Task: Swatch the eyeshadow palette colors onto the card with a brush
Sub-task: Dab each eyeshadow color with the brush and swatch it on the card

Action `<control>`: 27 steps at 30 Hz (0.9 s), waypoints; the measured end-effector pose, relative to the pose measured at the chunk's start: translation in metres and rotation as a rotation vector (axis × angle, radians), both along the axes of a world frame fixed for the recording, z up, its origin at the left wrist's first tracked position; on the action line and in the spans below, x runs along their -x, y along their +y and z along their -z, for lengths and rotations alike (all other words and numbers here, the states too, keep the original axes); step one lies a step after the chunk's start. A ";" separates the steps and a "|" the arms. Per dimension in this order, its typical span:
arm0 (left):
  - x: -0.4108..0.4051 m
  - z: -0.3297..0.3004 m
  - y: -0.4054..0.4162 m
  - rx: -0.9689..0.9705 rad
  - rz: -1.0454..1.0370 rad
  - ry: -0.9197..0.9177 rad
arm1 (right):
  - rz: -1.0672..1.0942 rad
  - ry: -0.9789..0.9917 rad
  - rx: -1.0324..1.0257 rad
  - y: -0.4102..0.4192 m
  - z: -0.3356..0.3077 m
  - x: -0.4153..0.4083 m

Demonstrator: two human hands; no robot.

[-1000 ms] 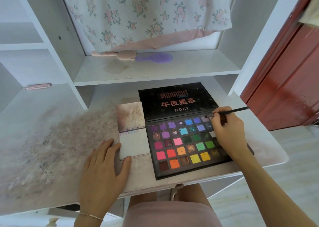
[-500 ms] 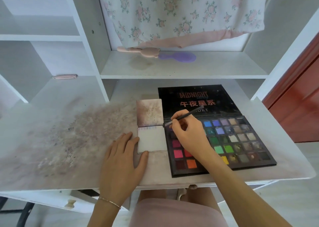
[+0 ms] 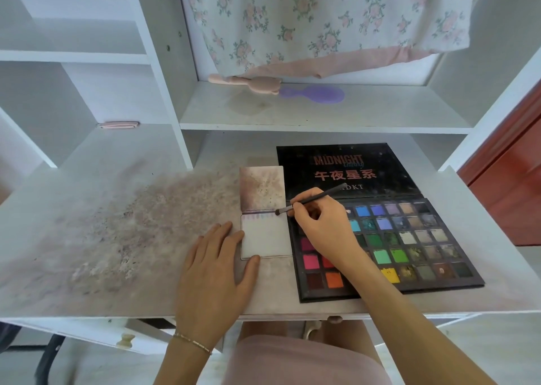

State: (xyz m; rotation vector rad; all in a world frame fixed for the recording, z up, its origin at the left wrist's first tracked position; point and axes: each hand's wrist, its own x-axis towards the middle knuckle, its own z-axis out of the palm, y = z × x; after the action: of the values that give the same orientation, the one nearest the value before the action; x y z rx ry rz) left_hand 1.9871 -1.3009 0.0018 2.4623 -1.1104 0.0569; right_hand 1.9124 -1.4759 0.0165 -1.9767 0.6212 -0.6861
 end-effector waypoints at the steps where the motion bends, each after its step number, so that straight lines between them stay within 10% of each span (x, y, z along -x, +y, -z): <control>1: 0.000 0.000 0.000 0.001 -0.002 0.001 | -0.001 0.006 0.002 0.000 0.000 0.000; 27: 0.002 0.000 0.000 0.010 -0.010 0.018 | 0.004 0.021 -0.019 0.000 0.000 -0.001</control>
State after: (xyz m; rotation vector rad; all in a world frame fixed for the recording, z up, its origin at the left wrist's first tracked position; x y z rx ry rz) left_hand 1.9856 -1.3010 0.0019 2.4549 -1.0872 0.0435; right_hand 1.9139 -1.4760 0.0163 -1.9683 0.6427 -0.6605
